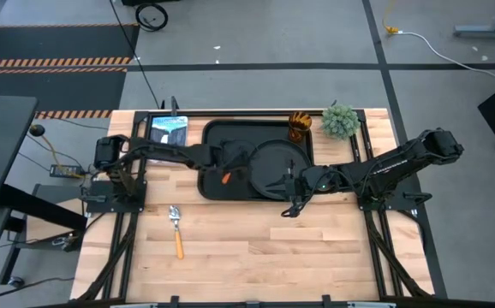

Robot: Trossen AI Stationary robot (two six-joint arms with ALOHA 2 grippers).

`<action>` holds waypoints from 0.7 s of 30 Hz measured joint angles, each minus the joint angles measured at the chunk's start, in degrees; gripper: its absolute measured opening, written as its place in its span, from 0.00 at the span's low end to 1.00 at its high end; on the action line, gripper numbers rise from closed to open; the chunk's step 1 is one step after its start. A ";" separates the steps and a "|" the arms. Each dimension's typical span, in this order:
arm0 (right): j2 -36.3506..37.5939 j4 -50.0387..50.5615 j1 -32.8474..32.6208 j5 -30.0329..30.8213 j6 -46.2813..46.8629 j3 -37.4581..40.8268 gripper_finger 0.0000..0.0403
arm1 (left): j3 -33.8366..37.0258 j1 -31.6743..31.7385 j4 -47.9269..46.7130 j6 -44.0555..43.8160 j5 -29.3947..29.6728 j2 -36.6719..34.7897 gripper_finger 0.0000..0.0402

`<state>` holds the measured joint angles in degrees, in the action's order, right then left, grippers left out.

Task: Pick and place plate/cup/fork/spoon on tray
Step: Put the orange fork on the black tray to the left of the black plate

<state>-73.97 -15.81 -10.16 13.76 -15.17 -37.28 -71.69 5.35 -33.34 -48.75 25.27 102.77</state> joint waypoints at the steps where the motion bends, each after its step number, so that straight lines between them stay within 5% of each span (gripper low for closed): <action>1: 0.00 0.02 0.00 0.00 -0.01 0.00 0.16 | 0.61 0.89 -0.07 0.00 -0.09 0.12 0.06; 10: 0.01 -0.05 0.00 0.00 0.20 0.00 0.16 | 11.35 6.96 14.63 -0.36 -9.91 0.71 0.06; 21: 0.00 -1.30 -0.05 -1.95 2.59 0.00 0.16 | 11.31 7.42 15.72 -4.85 -12.67 0.69 0.07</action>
<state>-73.97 -17.11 -10.20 11.81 -12.58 -37.28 -60.38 12.77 -17.62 -53.60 12.60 103.46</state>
